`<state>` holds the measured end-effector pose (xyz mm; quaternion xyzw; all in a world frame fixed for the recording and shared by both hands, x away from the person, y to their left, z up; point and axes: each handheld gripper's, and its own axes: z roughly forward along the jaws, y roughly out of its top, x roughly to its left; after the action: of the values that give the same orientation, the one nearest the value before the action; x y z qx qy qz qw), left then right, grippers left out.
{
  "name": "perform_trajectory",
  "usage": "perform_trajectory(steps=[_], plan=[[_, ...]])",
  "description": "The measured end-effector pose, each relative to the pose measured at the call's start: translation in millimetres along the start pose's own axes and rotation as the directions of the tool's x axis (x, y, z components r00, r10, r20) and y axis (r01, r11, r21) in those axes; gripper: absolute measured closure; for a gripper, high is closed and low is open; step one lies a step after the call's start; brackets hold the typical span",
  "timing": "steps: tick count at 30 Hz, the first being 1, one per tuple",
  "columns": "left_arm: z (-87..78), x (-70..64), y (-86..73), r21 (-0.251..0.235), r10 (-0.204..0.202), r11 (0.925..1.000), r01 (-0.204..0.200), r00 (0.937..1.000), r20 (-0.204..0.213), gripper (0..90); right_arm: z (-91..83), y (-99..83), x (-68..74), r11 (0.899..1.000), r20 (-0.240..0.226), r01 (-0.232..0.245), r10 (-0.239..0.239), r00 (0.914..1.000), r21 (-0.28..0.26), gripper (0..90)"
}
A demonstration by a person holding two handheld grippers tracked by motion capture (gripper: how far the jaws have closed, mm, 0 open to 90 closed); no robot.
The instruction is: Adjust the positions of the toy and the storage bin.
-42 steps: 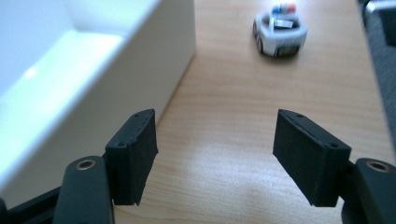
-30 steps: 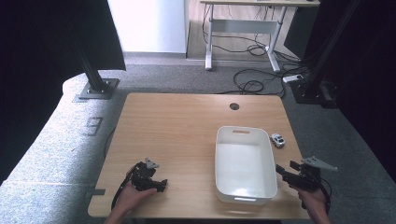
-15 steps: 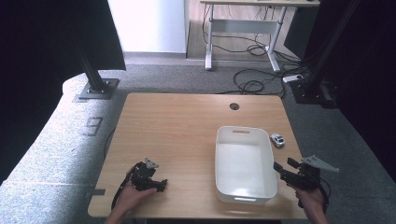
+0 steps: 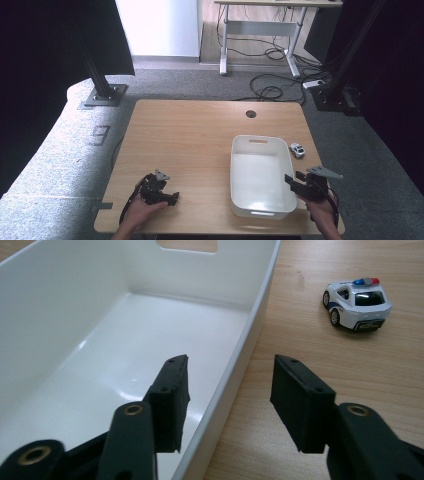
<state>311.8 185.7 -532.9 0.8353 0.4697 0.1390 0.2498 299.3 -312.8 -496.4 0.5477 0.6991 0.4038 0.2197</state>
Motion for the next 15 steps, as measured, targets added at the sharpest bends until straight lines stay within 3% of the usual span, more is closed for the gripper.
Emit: perform_trajectory(steps=[7, 8, 15], plan=[[0.0, -0.2, 0.0, -0.001, 0.000, 1.0000, 0.000, 1.0000, -0.001, 13.3, 6.8, 0.6, 3.5, 1.000, 0.026, 0.005, -0.005, 0.9997, 0.001, 63.9], [0.0, -0.4, 0.0, -0.001, 0.000, 1.0000, 0.000, 1.0000, -0.002, 13.3, 7.2, 1.4, 4.5, 1.000, 0.022, 0.001, -0.001, 0.9998, 0.000, 69.3], [0.0, -0.4, 0.0, -0.001, 0.000, 1.0000, 0.000, 1.0000, -0.002, 13.3, 7.0, 1.6, 5.9, 1.000, 0.020, -0.009, 0.009, 0.9998, 0.001, 71.4]])
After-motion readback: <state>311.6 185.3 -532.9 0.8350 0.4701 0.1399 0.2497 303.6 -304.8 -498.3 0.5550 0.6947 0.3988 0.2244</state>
